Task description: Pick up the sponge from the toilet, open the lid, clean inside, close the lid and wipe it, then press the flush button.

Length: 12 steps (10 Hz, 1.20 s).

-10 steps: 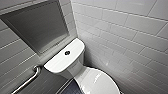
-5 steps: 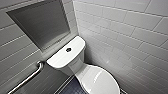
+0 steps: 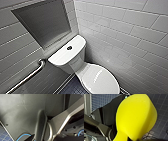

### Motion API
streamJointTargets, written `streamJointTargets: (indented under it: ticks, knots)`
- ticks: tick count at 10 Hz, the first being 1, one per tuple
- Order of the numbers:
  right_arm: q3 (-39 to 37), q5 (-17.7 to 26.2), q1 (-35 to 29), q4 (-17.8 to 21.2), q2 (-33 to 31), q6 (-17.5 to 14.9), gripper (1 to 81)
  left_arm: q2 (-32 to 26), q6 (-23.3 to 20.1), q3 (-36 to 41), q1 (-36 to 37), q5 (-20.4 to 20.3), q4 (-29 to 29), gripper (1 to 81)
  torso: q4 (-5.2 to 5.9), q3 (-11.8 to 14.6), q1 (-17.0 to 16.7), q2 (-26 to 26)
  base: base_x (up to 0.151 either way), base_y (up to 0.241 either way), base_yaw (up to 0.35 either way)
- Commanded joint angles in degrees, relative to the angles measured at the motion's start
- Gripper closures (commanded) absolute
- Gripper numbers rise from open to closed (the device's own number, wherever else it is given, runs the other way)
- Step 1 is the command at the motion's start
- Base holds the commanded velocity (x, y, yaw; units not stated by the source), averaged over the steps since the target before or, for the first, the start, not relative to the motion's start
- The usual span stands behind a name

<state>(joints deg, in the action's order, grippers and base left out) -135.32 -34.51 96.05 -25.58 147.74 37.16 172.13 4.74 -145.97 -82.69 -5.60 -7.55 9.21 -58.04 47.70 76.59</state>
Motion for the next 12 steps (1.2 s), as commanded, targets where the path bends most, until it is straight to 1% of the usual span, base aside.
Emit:
streamJointTargets:
  ticks: [1, 2, 3, 4, 6, 7, 8, 9, 11, 12]
  knots:
    - [-1.07, 2.35, 3.76, -2.72, 0.21, 0.11, 81.1, -0.20, 0.00, 0.59, -0.24, 4.10, -0.28, 1.0, 0.00, 0.00, 0.00, 0.00, 0.000, 0.000, 0.000]
    - [-1.69, 2.43, 4.46, -4.12, 0.91, 0.11, 81.1, -0.29, 0.00, 0.60, 0.19, 4.01, -0.28, 1.0, 0.00, 0.00, 0.00, 0.00, 0.000, 0.000, 0.000]
    - [-2.22, 2.43, 5.08, -4.57, 1.71, 0.11, 81.1, -0.56, 0.00, 0.60, 0.99, 3.93, -0.28, 1.0, 0.00, 0.00, 0.00, 0.00, 0.000, 0.000, 0.000]
    - [-3.71, 2.43, 5.51, -4.75, 2.76, 0.11, 81.1, -0.64, 0.00, 0.60, 1.87, 4.28, -0.19, 1.0, 0.00, 0.00, 3.69, 5.73, 0.000, 0.000, 0.000]
    - [-6.09, 2.61, 5.52, -4.75, 4.35, 0.11, 81.1, -0.64, 0.00, 0.68, 3.01, 4.28, -0.28, 1.0, 0.00, 0.00, 4.39, 6.91, 0.000, 0.000, 0.000]
    - [-6.62, 2.61, 5.52, -4.75, 4.87, 0.11, 81.1, -0.91, 0.00, 0.95, 3.53, 4.01, -0.28, 1.0, 0.00, 0.00, 1.77, 2.95, 0.000, 0.000, 0.000]
    - [-6.70, 2.61, 5.61, -4.75, 4.87, 0.11, 81.1, -1.35, 0.09, 1.39, 4.68, 3.93, 0.34, 1.0, 0.00, -0.02, 2.62, 4.83, 0.000, 0.000, 0.000]
    - [-6.62, 2.43, 5.78, -4.75, 4.70, 0.11, 81.1, -2.91, 0.09, 4.51, 6.00, 4.37, 0.51, 1.0, 0.00, 0.02, 2.82, 5.49, 0.000, 0.000, 0.000]
    - [-6.62, 2.43, 6.13, -5.10, 4.96, 0.11, 81.1, -8.96, 1.05, 17.31, 9.67, 4.54, 0.86, 1.0, 0.00, 0.02, 3.17, 6.06, 0.000, 0.000, 0.000]
    - [-6.70, 2.43, 6.13, -5.19, 5.14, 0.11, 81.1, -11.54, 1.76, 21.86, 11.80, 6.56, 2.18, 1.0, 0.00, 0.02, 3.17, 5.92, 0.000, 0.000, 0.000]
